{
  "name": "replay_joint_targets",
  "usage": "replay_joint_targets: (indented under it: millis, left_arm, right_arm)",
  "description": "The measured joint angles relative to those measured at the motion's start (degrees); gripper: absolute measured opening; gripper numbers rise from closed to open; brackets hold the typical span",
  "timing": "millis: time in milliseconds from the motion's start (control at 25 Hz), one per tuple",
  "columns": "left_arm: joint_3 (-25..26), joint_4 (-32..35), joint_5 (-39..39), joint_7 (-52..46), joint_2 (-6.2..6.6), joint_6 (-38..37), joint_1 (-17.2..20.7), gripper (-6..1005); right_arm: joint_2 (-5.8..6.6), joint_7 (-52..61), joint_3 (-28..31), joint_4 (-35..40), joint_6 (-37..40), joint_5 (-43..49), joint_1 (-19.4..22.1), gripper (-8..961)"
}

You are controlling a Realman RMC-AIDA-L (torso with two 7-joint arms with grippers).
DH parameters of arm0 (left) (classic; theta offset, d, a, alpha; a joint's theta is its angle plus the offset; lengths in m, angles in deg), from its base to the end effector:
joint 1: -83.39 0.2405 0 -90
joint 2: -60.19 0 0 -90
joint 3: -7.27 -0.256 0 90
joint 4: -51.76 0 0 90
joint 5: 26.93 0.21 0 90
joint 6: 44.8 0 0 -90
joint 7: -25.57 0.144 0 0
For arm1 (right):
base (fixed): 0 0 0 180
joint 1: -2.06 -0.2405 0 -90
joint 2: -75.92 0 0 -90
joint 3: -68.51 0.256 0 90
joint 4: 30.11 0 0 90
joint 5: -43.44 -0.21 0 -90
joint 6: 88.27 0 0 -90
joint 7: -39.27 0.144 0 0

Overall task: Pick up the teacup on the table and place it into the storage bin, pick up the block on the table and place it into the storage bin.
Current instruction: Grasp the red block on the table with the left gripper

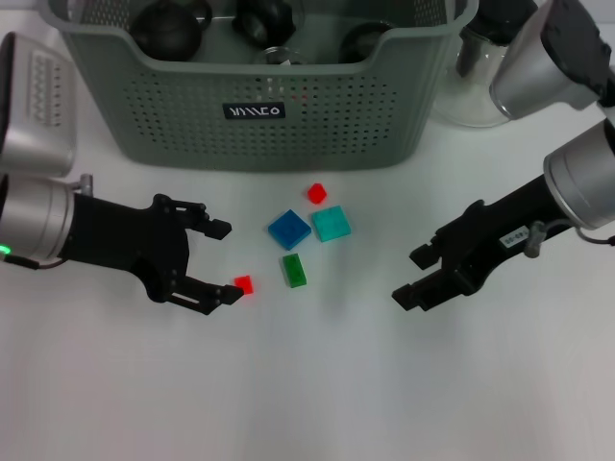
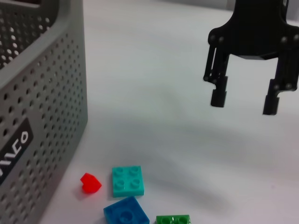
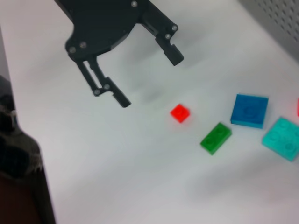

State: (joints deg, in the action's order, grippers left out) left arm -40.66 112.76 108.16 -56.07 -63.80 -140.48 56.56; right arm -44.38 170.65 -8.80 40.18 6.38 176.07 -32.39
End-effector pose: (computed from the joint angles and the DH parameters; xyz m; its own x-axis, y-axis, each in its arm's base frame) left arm -0.2571 0.3075 0.0002 0.9752 0.2058 0.0813 0.2151 -0.9678 -0.1309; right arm 0.1682 0.3256 -0.0283 0.8435 -0.5068 0.1778 -0.5045 -0.8612 -0.0614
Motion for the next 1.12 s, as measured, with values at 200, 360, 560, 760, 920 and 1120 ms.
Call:
replay_joint_targets:
  millis: [200,360,560,760,920,1120]
  left_arm:
    - [-6.5,3.7,1.6,-6.5,-0.17,1.7,-0.4,843]
    - [-13.2,6.8,3.6,-12.8,-0.30,3.0,-0.7,843]
    - [-19.8,8.0,5.8,-18.3,-0.47,6.1,-1.0,843]
    - [-26.5,9.4,8.7,-24.8,-0.55,9.1,-1.4,842]
    - [-29.3,9.8,10.5,-28.1,-0.63,10.0,-1.7,842]
    - [-35.1,13.2,13.5,-35.0,-0.73,10.3,-1.7,799]
  right_arm:
    - [0.08,-7.9,2.1,-6.3,-3.8,-3.6,0.7,665]
    - [0.05,-11.9,3.5,-7.0,-4.9,-5.9,2.3,665]
    - [0.11,-12.8,3.8,-7.5,-4.8,-6.8,2.8,665]
    - [0.10,-12.6,3.8,-7.6,-4.7,-6.8,2.8,665]
    - [0.07,-12.5,3.9,-7.6,-4.7,-6.8,2.8,665]
    - [0.07,-12.2,4.3,-7.4,-4.5,-6.9,2.6,665]
